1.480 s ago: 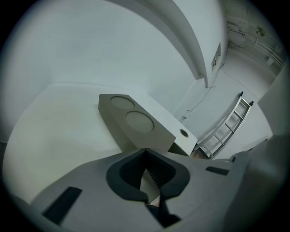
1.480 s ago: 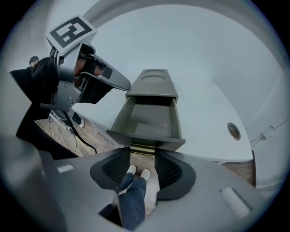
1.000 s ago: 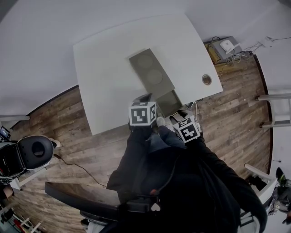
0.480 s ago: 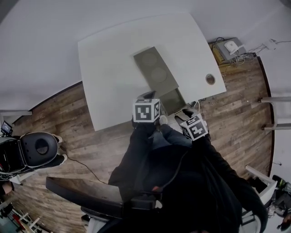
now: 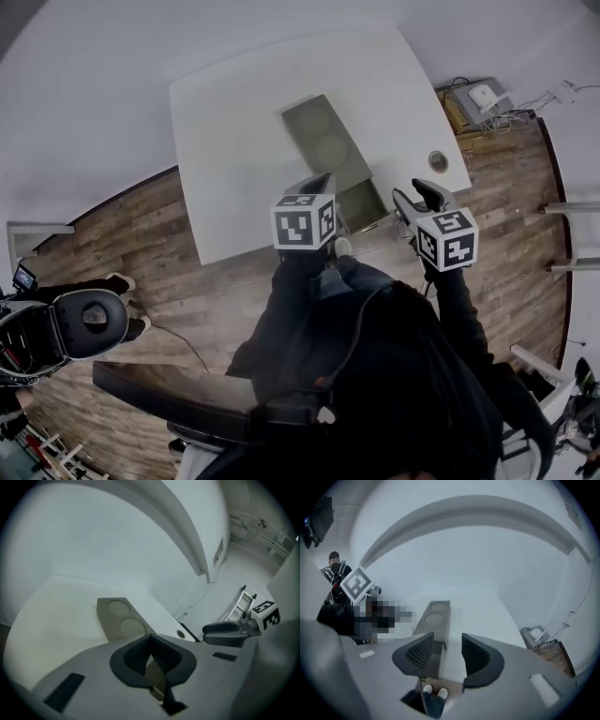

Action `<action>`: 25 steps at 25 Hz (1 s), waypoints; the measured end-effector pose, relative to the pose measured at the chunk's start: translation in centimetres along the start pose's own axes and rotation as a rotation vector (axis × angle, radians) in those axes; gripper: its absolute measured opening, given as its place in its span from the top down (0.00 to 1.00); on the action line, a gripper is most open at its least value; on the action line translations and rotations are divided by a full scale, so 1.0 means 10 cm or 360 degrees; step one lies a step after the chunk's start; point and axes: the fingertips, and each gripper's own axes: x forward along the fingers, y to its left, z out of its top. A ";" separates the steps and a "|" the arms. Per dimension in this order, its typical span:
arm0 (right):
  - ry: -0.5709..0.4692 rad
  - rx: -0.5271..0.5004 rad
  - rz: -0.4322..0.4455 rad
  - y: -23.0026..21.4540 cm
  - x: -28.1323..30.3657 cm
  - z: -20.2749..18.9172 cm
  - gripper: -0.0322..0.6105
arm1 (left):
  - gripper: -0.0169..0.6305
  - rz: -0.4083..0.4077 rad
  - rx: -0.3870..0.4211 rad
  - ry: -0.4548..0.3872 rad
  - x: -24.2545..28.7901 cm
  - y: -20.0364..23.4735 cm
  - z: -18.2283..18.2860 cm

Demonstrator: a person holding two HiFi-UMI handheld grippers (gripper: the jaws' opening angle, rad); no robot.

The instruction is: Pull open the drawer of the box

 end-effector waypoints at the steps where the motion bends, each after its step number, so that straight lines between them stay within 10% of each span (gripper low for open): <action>1: -0.0085 -0.0022 -0.0007 0.00 -0.04 0.22 0.67 | 0.98 -0.0008 -0.0001 -0.0054 -0.05 -0.04 0.11; 13: -0.1008 -0.0067 -0.0071 0.18 -0.89 2.01 0.95 | 0.98 -0.0002 0.0117 -0.0781 -1.02 -0.50 1.47; 25: -0.1212 -0.0150 0.0037 0.41 -0.94 2.43 0.95 | 0.98 0.0090 0.0367 -0.0978 -1.36 -0.64 1.90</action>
